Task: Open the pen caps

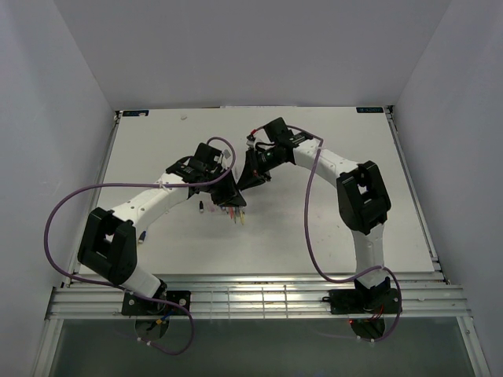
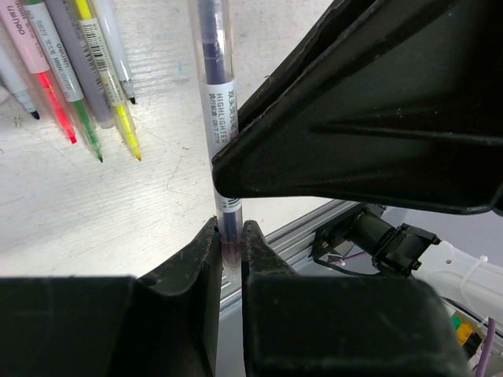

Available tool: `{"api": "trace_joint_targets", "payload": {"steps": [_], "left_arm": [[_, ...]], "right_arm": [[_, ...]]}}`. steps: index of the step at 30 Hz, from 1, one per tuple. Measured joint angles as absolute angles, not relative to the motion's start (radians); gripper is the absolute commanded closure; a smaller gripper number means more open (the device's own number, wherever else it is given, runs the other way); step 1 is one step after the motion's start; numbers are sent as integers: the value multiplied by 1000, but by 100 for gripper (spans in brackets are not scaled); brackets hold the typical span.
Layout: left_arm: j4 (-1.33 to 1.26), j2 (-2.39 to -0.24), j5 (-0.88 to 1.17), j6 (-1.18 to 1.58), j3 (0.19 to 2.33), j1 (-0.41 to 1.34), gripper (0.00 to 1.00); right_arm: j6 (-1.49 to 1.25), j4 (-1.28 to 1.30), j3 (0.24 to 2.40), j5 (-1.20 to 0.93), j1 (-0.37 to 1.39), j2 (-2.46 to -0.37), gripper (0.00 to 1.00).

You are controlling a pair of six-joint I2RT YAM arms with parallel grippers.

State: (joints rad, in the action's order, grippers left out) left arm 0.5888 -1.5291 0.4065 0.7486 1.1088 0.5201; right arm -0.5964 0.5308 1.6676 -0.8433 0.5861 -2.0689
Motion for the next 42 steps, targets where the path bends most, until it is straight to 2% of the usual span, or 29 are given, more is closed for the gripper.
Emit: {"api": "trace_joint_targets", "payload": {"steps": [7,16,20,24,31,36,42], "left_arm": [[573,-1501,382,748,1071,516,100],[414,-1381,242,770,928,491,100],[443,-1298,317,780,853,564,100],[467,-1252,360,794,794,608,100],[555,-1203,279,808,788,603,100],[638,-1269,190,764,874,570,100],[674,-1323,110,725,876,477,100]], "right_arm": [[-609,537,1702,-841,599,-2100,92],[-716,645,1979,-891,601,-2292,92],[-794,559,2127,-831,562,-2355,92],[-827,492,2181,-802,494,-2358,92],[-763,484,2000,-746,461,-2306,92],[-629,561,1826,-703,482,-2223,92],[-514,611,1625,-682,488,-2075,92]]}}
